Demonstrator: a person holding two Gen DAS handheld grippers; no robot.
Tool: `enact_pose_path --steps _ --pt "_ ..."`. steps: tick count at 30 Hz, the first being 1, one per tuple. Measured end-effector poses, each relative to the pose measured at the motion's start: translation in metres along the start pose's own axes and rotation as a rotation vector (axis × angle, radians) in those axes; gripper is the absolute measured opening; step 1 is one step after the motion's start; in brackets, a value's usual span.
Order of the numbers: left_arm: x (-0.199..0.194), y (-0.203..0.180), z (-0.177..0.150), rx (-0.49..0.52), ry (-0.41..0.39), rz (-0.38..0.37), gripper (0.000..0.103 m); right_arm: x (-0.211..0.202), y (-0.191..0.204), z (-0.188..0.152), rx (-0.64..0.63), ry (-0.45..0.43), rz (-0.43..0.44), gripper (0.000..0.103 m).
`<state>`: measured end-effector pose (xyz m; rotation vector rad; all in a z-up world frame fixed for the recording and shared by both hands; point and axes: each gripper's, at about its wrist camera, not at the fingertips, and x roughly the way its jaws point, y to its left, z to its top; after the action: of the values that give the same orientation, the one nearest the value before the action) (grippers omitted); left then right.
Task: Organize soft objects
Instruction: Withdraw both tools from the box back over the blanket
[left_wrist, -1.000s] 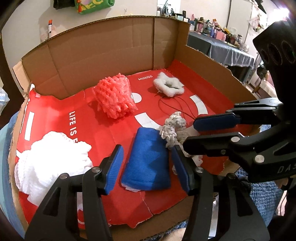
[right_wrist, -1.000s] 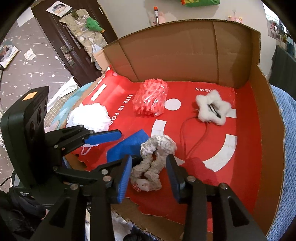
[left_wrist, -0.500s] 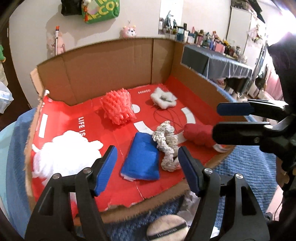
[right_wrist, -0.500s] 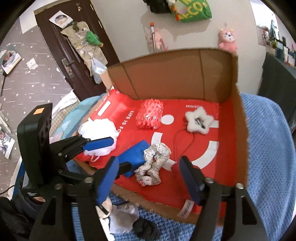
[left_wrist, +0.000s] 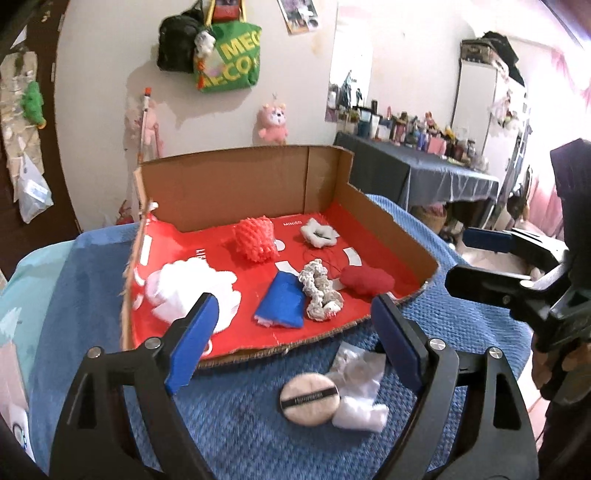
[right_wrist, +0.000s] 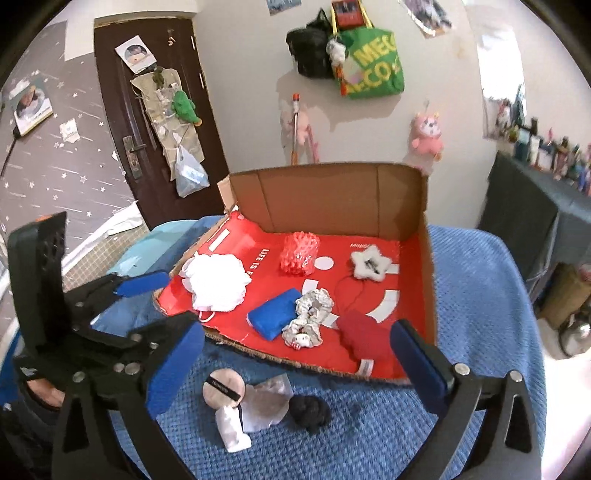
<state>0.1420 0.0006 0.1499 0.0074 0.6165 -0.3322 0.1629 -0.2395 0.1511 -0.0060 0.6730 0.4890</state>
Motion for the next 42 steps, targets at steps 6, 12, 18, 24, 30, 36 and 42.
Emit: enact_pose_path --steps 6,12,18,24,30,36,42 --pt "-0.027 -0.004 -0.021 -0.007 -0.049 0.021 0.090 -0.028 0.023 -0.026 -0.042 -0.082 -0.106 0.103" --pt "-0.040 -0.008 -0.041 -0.025 -0.069 0.019 0.090 -0.039 0.033 -0.049 -0.046 -0.113 -0.150 0.103" --pt "-0.038 -0.010 -0.065 -0.043 -0.058 0.033 0.091 -0.042 0.036 -0.075 -0.034 -0.135 -0.206 0.103" --pt "-0.026 -0.009 -0.086 -0.067 -0.026 0.045 0.091 -0.032 0.036 -0.102 -0.032 -0.142 -0.256 0.103" --pt "-0.008 -0.004 -0.101 -0.089 0.029 0.048 0.091 -0.013 0.029 -0.124 -0.003 -0.099 -0.255 0.103" --pt "0.004 -0.001 -0.107 -0.101 0.068 0.043 0.091 0.002 0.020 -0.132 0.029 -0.059 -0.249 0.103" --pt "0.017 0.001 -0.107 -0.070 0.121 0.048 0.091 0.010 0.012 -0.132 0.049 -0.036 -0.240 0.103"
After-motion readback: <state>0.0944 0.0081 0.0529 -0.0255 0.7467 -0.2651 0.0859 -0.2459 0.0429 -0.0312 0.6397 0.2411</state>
